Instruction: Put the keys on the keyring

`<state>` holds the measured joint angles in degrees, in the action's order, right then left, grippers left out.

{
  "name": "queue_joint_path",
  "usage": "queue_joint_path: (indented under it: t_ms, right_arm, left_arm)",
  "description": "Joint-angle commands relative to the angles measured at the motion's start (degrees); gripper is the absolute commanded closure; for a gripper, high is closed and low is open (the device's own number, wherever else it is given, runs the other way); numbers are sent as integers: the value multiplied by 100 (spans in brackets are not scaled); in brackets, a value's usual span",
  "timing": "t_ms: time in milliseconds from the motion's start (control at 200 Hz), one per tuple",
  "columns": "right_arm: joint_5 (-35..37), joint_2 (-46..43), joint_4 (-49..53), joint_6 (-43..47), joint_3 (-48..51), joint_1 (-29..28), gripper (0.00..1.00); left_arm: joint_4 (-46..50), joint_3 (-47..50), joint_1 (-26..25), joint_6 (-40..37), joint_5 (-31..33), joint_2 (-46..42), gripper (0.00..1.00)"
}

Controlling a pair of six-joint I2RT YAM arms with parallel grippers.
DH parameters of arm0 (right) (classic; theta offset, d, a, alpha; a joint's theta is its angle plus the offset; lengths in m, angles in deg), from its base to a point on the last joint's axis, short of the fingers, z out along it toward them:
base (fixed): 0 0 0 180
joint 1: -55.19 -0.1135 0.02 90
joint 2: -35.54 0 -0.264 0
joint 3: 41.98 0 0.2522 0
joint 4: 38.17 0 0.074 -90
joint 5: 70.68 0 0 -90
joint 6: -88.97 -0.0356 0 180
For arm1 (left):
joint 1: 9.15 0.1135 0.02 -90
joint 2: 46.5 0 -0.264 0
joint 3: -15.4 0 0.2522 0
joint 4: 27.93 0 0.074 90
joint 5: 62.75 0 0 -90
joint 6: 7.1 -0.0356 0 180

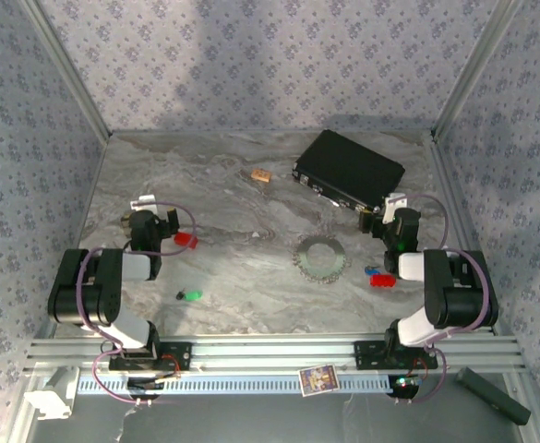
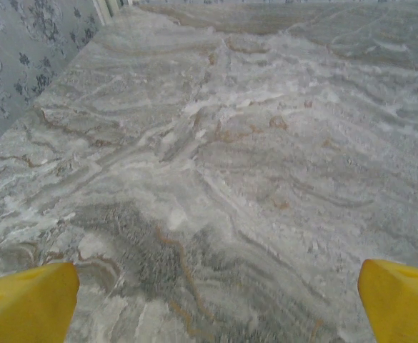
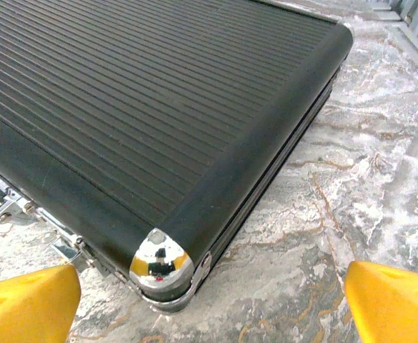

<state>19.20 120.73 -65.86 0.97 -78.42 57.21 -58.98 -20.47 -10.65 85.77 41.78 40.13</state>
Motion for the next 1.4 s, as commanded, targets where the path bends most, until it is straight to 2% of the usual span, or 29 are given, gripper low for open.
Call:
queue_joint_path:
  t_ms: [0,130,300,480,600,670,810,924,1029,1144,1394]
  right_arm:
    - [206,-760,1400,8,-590,-150,5]
    - [346,-1381,2765,-779,-1044,-207,5]
    - [116,-1924,4043,-1925,-1250,-293,7]
    - [-498,-2342,5314,-2349,-1385,-751,9]
    - [-530,-2575,6125,-2373,-1477,-1365,11]
    - [-531,-2582,6525,-2434,-1543,-1820,13]
    - [-436,-2529,7110,-2789,-1502,-2553,23]
    - [7,-2347,7438,-3076,-1501,-2989,31]
    - [305,-2131,7564,-3457,-1482,-3076,42]
    - [561,-1961,7538,-3756,-1393,-3057,46]
    - [305,-1582,7175,-3956,-1328,-2800,60]
  left_arm:
    - [1281,-559,28,55,106,-890,0]
    - [2231,-851,23,150,144,-1727,0]
    - [2985,-865,17,709,-403,-2548,0]
    - [3916,-1046,-147,1472,-1304,-2960,2]
    - [4277,-1183,-851,1513,-1415,-2969,4]
    - [4437,-1272,-1426,1521,-1195,-2869,5]
    - [4687,-1467,-2479,1850,-911,-2469,5]
    - [4727,-1563,-3302,2272,-771,-2037,5]
    - [4612,-1605,-3932,2760,-609,-1593,5]
    - [4610,-1720,-4488,3077,-357,-1194,5]
    - [4261,-1810,-4912,3530,-232,-670,5]
